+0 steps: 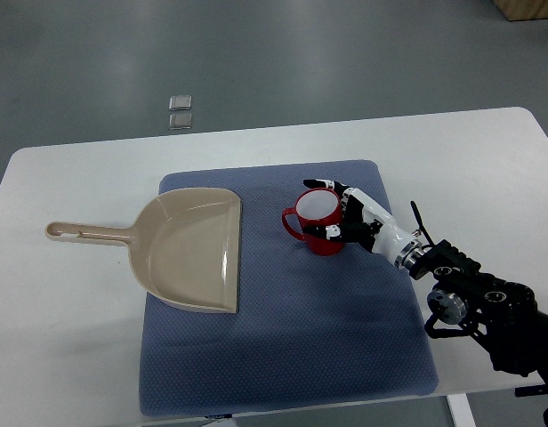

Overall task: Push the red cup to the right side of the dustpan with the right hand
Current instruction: 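Continue pushing the red mug toward the dustpan's edge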

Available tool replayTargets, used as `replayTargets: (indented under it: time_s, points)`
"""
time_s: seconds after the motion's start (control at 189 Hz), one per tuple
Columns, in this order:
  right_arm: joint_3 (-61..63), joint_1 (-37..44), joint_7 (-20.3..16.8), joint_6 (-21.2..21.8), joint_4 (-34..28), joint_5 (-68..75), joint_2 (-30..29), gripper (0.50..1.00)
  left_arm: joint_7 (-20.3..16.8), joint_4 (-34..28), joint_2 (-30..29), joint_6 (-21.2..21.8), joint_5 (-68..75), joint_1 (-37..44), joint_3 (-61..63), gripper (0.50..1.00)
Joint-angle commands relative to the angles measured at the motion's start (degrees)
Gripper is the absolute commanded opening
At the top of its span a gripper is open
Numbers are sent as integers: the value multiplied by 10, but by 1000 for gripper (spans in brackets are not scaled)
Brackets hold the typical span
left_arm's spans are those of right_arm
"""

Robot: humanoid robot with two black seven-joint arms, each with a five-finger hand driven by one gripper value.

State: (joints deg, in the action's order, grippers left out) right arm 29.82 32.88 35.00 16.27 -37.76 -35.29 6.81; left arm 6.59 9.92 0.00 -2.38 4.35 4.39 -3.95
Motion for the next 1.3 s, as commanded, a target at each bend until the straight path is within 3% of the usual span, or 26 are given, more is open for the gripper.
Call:
replayTargets:
  time_s: [0.0,0.854,1.294]
  points:
    - [-5,-5,0,0,1,-4,0,932,0,0,0,0,0,0,0,1000]
    - [-5,3,0,-33,-1,-30,-66,932,0,0,0,0,0,0,0,1000]
    - [-15,3,0,-44,-1,-33,-68,932,0,0,0,-1,0,0,0,1000]
